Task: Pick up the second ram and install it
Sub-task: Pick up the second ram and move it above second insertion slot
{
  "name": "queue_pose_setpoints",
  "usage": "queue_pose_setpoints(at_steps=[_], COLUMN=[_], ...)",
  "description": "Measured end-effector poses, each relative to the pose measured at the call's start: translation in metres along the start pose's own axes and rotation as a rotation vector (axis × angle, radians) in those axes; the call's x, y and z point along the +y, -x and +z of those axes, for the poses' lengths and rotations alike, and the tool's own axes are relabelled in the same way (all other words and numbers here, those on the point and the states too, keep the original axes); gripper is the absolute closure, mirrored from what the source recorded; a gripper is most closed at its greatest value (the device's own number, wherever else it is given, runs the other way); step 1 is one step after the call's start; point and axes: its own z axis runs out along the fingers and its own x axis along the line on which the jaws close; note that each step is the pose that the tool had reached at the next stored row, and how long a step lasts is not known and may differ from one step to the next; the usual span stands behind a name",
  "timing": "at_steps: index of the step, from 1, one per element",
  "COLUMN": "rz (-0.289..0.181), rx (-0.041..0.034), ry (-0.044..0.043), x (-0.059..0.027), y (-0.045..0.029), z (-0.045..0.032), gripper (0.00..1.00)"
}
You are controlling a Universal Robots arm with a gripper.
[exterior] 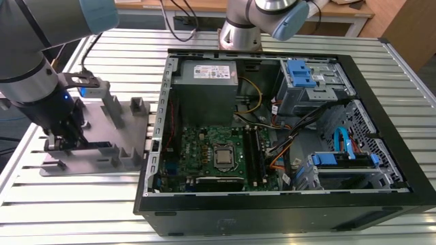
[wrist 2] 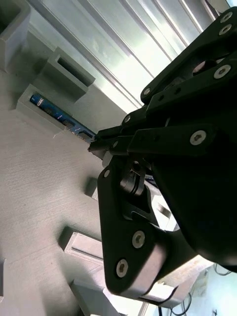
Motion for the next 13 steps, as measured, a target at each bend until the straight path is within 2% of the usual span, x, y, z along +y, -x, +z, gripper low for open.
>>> queue_pose_setpoints(at_steps=[13], rz=[0.000], rx=[0.0000], ry=[0.0000], x=[0.0000], y=[0.0003], z=[-0.0201], gripper=[0.86])
